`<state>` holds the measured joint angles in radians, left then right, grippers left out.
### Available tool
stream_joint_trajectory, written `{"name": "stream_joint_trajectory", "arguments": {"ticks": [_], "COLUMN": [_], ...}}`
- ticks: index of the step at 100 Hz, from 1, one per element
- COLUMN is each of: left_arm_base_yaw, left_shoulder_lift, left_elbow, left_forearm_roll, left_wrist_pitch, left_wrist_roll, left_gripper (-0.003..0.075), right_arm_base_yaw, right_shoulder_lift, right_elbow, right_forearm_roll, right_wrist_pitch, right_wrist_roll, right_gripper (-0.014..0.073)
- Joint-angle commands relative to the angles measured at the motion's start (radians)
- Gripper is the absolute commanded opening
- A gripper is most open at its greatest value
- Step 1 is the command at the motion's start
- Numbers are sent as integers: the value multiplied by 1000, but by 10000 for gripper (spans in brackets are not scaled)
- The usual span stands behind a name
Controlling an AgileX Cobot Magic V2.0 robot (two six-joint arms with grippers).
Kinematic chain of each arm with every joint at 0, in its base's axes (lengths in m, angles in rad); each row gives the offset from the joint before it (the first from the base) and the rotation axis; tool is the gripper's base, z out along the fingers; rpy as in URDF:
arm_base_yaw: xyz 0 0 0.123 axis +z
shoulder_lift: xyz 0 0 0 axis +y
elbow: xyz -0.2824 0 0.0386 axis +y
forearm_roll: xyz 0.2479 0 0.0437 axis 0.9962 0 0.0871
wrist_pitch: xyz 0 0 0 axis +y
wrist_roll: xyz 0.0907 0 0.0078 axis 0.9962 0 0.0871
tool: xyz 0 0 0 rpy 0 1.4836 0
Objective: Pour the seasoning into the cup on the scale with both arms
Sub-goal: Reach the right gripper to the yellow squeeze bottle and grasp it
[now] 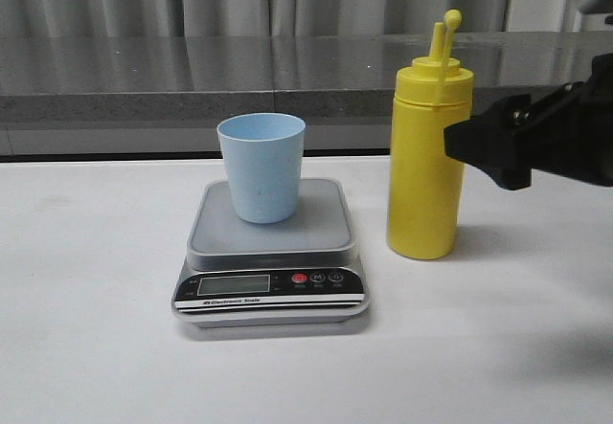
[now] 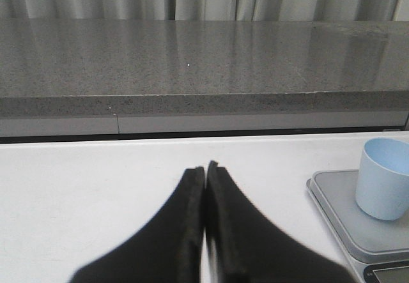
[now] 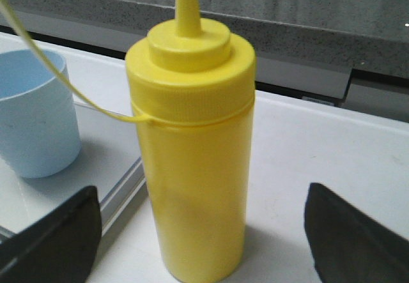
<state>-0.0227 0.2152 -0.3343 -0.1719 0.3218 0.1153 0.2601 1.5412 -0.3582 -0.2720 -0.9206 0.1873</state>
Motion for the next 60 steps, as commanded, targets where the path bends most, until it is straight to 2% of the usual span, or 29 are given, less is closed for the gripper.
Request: {"name": "stream_joint_trajectory", "arguments": {"ticks": [1, 22, 60], "left_arm_base_yaw": [0, 0, 0], "left_shoulder_lift": [10, 10, 10], "left_elbow": [-27, -27, -27], "left_forearm_roll": [-13, -13, -13], "left_wrist_pitch": [-71, -71, -71], "left_wrist_roll": [-8, -8, -8], "left_gripper": [-20, -20, -20], "right_arm_base_yaw": [-1, -1, -1], "right_shoulder_lift": [23, 128, 239], "right_elbow": [-27, -29, -126], "right_forearm_roll": [-3, -3, -27], "right_wrist_pitch": [-166, -309, -319], "right_wrist_roll": [2, 2, 2], "right_gripper": [638, 638, 638]}}
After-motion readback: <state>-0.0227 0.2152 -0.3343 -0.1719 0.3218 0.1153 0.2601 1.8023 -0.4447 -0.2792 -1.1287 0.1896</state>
